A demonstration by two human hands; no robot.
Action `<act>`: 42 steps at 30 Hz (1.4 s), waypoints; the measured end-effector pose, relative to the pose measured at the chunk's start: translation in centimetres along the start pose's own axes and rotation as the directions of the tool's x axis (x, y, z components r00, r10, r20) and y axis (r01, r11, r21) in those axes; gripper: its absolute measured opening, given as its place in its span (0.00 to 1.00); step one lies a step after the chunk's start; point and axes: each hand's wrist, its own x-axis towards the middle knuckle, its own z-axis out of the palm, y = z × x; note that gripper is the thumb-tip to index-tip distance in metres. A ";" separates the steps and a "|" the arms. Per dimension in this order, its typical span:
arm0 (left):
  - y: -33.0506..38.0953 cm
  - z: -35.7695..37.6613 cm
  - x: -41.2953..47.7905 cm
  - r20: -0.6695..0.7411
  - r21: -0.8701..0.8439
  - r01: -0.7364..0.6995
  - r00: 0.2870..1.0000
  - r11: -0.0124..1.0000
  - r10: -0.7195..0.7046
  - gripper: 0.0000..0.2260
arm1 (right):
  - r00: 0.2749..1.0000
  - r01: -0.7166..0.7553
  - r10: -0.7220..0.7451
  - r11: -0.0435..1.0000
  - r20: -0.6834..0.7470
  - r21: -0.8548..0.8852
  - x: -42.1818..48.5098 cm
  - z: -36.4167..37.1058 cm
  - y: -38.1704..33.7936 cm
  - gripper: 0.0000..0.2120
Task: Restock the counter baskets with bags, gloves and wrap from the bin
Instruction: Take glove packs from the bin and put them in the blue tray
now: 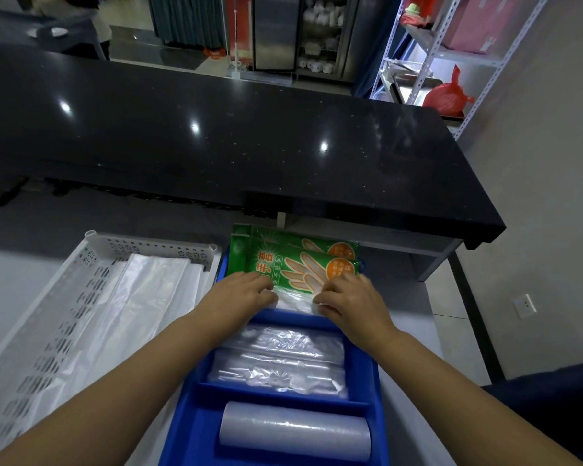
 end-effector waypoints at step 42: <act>-0.6 -3.7 0.4 -0.221 -0.163 0.410 0.871 0.897 -0.438 0.13 | 0.892 -0.299 0.366 0.918 -0.264 0.262 -0.8 -0.8 1.1 0.07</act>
